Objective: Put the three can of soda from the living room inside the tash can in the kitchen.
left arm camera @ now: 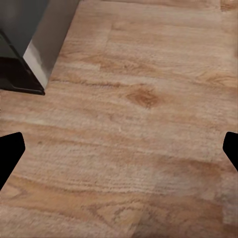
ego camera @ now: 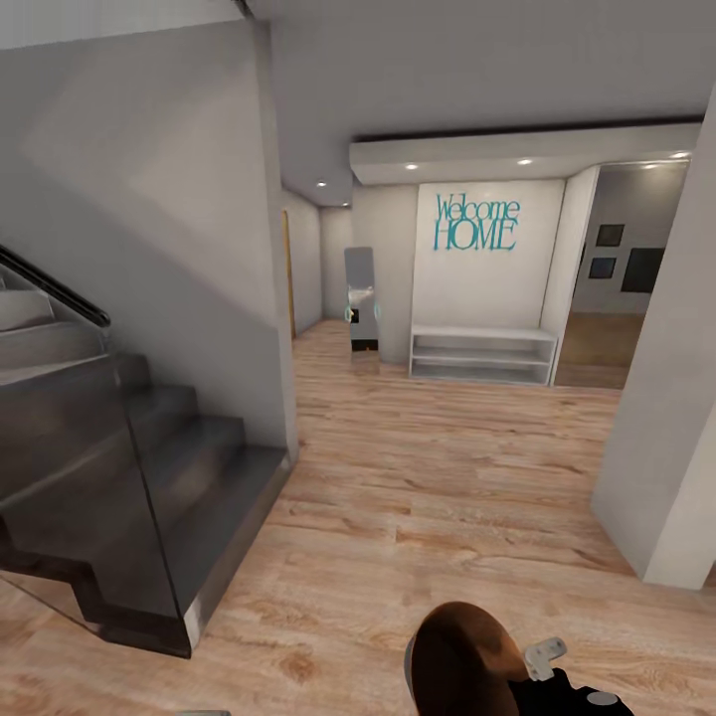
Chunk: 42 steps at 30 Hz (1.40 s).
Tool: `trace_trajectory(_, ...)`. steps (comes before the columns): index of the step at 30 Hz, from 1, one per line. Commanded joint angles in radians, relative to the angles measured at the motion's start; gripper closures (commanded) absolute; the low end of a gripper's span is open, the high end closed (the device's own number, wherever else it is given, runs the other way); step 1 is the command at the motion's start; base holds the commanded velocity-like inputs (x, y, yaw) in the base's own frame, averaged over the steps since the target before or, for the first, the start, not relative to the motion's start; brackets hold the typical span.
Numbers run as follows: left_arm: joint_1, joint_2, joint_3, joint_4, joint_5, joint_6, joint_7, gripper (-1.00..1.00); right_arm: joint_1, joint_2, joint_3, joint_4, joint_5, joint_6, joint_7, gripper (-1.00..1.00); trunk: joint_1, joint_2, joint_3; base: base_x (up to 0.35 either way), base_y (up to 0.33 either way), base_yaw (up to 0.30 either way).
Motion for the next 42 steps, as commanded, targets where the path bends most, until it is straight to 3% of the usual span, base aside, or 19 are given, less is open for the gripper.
trace_trajectory(1,0.0,0.0,0.0,0.0,0.0,0.0,0.0,-1.0,0.0,0.0,-0.006,-0.002,-0.008,0.001,0.007,1.0,-0.004,0.007,0.003,0.0,0.0,0.0)
trace_trajectory(13,0.0,0.0,0.0,-0.001,0.004,0.001,-0.001,-1.0,0.001,-0.016,-0.007,0.006,-0.005,0.001,0.007,1.0,-0.05,0.091,0.041,0.0,0.0,0.0)
trace_trajectory(22,0.0,0.0,0.001,-0.001,0.003,0.001,-0.001,-1.0,0.045,-0.065,-0.006,0.014,-0.005,-0.002,0.008,1.0,-0.084,0.154,0.069,0.0,0.0,0.0)
trace_trajectory(28,0.0,0.0,0.0,0.0,0.0,0.0,-0.001,-1.0,0.077,-0.076,-0.007,0.014,-0.005,-0.022,0.008,1.0,-0.107,0.196,0.088,0.0,0.0,0.0)
trace_trajectory(34,0.0,0.0,0.0,0.0,-0.001,-0.002,-0.001,-1.0,0.1,-0.111,-0.008,0.014,-0.01,-0.029,0.008,1.0,-0.13,0.238,0.107,0.0,0.0,0.0)
trace_trajectory(42,0.001,0.0,0.0,0.0,-0.002,-0.002,-0.001,-1.0,0.102,-0.121,-0.008,0.014,-0.036,-0.03,0.01,1.0,-0.161,0.294,0.132,0.0,0.0,0.0)
